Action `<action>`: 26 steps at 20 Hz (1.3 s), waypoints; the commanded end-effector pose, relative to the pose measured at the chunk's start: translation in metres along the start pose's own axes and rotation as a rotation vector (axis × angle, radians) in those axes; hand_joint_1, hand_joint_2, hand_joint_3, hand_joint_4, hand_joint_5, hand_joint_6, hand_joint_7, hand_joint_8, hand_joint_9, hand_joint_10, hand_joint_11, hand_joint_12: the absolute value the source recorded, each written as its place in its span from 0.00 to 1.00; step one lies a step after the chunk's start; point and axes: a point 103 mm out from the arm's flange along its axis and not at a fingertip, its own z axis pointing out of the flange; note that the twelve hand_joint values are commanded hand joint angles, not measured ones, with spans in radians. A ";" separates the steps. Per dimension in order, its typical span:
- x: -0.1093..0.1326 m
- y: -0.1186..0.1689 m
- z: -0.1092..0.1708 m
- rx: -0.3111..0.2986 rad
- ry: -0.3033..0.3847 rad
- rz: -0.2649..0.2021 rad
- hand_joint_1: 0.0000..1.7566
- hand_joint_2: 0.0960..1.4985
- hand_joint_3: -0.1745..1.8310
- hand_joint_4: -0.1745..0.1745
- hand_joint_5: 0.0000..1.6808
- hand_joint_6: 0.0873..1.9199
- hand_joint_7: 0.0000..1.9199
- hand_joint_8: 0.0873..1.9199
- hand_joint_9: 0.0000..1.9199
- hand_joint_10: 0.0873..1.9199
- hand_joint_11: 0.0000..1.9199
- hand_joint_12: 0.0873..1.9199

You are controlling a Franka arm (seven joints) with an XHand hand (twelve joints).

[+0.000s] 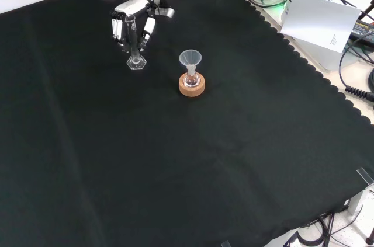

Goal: Put the graduated cylinder back on the table.

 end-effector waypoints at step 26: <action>-0.020 0.015 0.029 0.015 0.111 0.030 0.75 0.76 0.10 0.42 0.56 0.24 0.48 0.50 0.72 0.00 0.59 0.40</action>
